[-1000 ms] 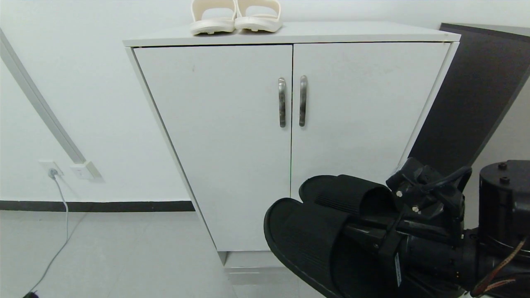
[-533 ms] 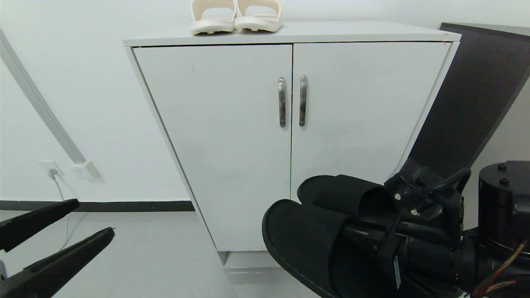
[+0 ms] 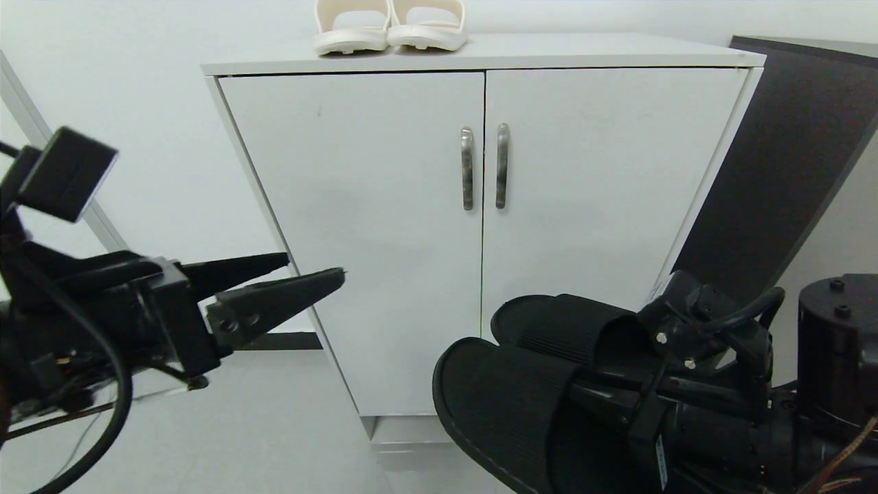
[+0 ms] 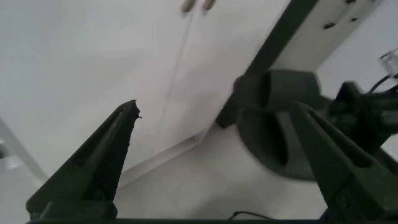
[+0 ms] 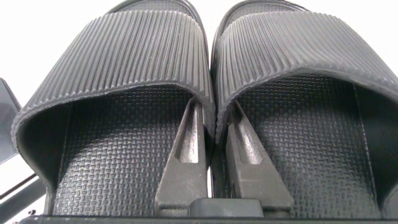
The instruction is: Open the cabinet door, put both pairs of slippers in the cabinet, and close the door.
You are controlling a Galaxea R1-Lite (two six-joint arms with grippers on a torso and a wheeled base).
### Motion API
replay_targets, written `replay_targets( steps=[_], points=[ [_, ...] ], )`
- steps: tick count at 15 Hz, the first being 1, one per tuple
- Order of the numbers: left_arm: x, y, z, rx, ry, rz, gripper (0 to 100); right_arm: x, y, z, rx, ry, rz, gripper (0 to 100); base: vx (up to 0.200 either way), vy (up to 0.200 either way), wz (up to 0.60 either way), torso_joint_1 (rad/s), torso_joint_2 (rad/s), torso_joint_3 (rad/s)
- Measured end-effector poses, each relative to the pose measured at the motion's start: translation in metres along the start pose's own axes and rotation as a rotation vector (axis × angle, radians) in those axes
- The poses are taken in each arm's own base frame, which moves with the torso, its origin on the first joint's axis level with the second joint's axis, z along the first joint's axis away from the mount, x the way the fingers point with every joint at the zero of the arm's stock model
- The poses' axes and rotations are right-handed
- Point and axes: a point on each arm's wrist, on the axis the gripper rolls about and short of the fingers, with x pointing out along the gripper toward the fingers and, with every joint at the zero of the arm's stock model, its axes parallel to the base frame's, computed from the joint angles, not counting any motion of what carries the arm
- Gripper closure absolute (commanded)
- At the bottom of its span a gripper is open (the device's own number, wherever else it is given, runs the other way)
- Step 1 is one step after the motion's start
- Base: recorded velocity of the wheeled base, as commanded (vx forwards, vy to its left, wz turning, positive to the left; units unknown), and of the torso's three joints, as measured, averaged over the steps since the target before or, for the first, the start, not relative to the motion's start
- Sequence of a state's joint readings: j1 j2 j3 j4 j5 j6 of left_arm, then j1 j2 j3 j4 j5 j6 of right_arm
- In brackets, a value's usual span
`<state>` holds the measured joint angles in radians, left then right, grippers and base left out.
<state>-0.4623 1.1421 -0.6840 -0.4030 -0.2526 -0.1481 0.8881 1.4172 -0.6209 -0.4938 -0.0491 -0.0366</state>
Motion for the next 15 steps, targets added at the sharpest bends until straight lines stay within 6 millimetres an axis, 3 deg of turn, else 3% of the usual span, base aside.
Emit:
replay_targets(
  steps=[3,8,15],
  points=[
    [0.04,-0.02,0.016,-0.033,-0.003,-0.079,0,0.003,0.002,-0.003,-0.001,0.016,0.009,100,0.0,0.0,0.0,0.0,0.0,0.0],
    [0.097,-0.033,0.044,-0.05,-0.035,-0.178,0,0.004,0.002,-0.004,-0.003,0.021,0.01,100,0.0,0.0,0.0,0.0,0.0,0.0],
    [0.161,-0.036,0.048,-0.066,0.007,-0.372,0,0.005,0.002,-0.007,-0.004,0.033,0.01,100,0.0,0.0,0.0,0.0,0.0,0.0]
  ],
)
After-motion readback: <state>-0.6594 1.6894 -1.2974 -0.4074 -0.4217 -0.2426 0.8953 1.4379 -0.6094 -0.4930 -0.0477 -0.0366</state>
